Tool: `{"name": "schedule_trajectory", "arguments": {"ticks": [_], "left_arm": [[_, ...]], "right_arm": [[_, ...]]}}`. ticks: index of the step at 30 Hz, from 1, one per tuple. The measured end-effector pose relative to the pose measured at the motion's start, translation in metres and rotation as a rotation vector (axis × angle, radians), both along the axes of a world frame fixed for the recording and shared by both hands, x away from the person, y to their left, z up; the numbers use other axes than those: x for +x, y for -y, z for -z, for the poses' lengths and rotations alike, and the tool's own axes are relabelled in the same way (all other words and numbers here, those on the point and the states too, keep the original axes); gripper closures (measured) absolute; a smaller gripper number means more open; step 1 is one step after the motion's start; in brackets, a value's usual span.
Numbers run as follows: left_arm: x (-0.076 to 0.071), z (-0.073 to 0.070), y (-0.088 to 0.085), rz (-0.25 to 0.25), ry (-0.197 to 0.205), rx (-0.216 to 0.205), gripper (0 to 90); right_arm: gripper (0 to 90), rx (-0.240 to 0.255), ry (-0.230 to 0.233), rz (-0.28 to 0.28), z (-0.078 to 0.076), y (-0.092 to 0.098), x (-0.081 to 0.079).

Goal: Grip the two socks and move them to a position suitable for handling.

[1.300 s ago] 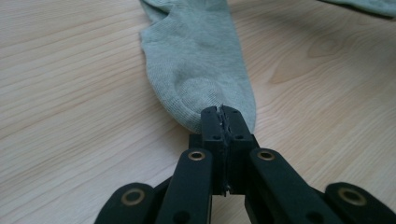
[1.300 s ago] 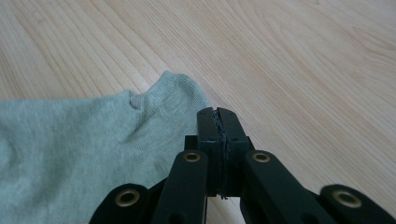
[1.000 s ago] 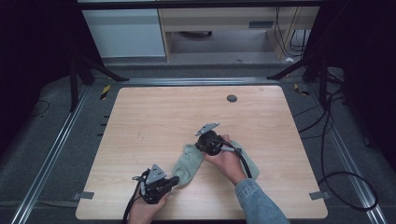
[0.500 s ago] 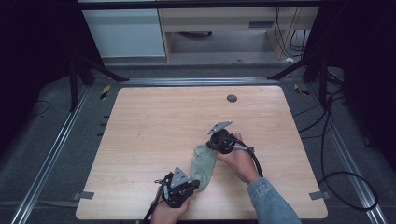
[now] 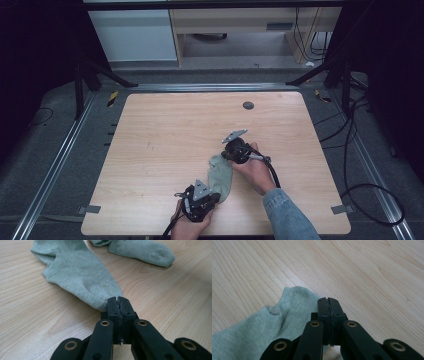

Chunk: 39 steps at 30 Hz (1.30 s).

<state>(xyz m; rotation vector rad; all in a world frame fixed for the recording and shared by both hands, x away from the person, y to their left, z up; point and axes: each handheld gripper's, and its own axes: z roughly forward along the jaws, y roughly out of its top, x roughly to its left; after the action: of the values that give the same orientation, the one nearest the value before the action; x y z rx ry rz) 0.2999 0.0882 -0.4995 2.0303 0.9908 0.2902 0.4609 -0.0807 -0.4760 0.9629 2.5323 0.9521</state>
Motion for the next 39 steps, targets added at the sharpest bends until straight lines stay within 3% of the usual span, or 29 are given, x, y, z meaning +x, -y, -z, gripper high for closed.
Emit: {"name": "schedule_trajectory", "arguments": {"ticks": [13, 16, 17, 21, 28, 30, 32, 35, 39], "left_arm": [[-0.003, 0.003, 0.002, -0.005, 0.004, -0.02, 86.6], [-0.003, 0.003, 0.002, -0.008, 0.006, -0.026, 74.6], [-0.003, 0.002, 0.002, -0.014, 0.003, -0.038, 70.2], [-0.004, -0.001, 0.003, -0.009, 0.003, -0.041, 52.7], [-0.001, -0.015, -0.003, -0.037, 0.03, -0.06, 29.7], [0.004, -0.019, -0.005, -0.035, 0.032, -0.068, 26.2], [0.012, -0.025, -0.009, -0.035, 0.051, -0.051, 23.0], [0.025, -0.031, -0.012, -0.024, 0.041, -0.059, 18.6], [0.043, -0.04, -0.014, -0.01, 0.059, -0.043, 17.4]], "right_arm": [[86.9, 0.008, 0.005, 0.002, 0.005, -0.004, 0.002], [79.5, 0.012, 0.002, 0.018, 0.003, -0.004, 0.002], [69.7, 0.017, 0.015, 0.026, 0.001, -0.003, 0.001], [54.3, 0.023, 0.049, 0.055, -0.007, 0.0, -0.003], [38.3, 0.059, 0.083, 0.08, -0.022, 0.008, -0.01], [35.4, 0.067, 0.093, 0.091, -0.026, 0.011, -0.014], [32.9, 0.073, 0.097, 0.092, -0.03, 0.016, -0.018], [31.3, 0.093, 0.105, 0.096, -0.036, 0.025, -0.025], [38.3, 0.108, 0.12, 0.093, -0.041, 0.04, -0.037]]}}
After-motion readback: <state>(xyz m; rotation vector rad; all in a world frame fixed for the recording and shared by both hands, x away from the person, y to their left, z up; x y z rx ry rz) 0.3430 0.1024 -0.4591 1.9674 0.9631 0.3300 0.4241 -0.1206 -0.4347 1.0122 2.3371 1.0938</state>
